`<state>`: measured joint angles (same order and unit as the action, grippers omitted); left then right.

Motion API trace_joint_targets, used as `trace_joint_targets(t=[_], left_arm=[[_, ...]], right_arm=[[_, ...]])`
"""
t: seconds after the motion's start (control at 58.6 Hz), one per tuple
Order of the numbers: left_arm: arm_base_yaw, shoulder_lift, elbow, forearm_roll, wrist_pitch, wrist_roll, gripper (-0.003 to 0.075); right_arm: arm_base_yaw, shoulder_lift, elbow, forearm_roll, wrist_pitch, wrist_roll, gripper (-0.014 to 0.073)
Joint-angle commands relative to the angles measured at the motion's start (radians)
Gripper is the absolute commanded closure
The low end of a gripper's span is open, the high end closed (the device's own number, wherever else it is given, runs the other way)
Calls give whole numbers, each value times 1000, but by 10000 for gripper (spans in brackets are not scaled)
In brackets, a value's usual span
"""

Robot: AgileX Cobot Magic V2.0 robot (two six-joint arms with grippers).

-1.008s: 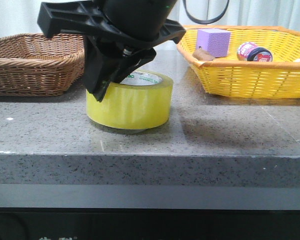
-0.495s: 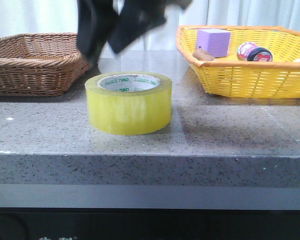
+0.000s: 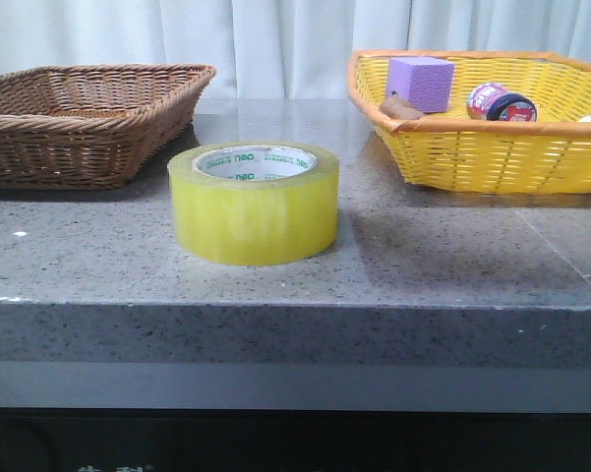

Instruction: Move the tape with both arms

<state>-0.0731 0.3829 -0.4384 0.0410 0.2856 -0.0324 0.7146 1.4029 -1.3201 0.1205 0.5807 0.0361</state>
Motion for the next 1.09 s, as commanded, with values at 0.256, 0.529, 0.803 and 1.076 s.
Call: trace_joint_targets(t=[0.256, 0.529, 0.803, 1.076], left_arm=[[2, 14, -27, -4, -77, -2, 31], [2, 14, -27, -4, -77, -2, 31], [2, 14, -27, -4, -77, -2, 31], [2, 15, -34, -89, -76, -2, 31]], right_arm=[[-379, -302, 106, -27, -26, -4, 683], [-556, -602, 434, -74, -234, -4, 683], [-553, -943, 793, -74, -402, -4, 683], [-553, -1077, 912, -74, -521, -4, 683]])
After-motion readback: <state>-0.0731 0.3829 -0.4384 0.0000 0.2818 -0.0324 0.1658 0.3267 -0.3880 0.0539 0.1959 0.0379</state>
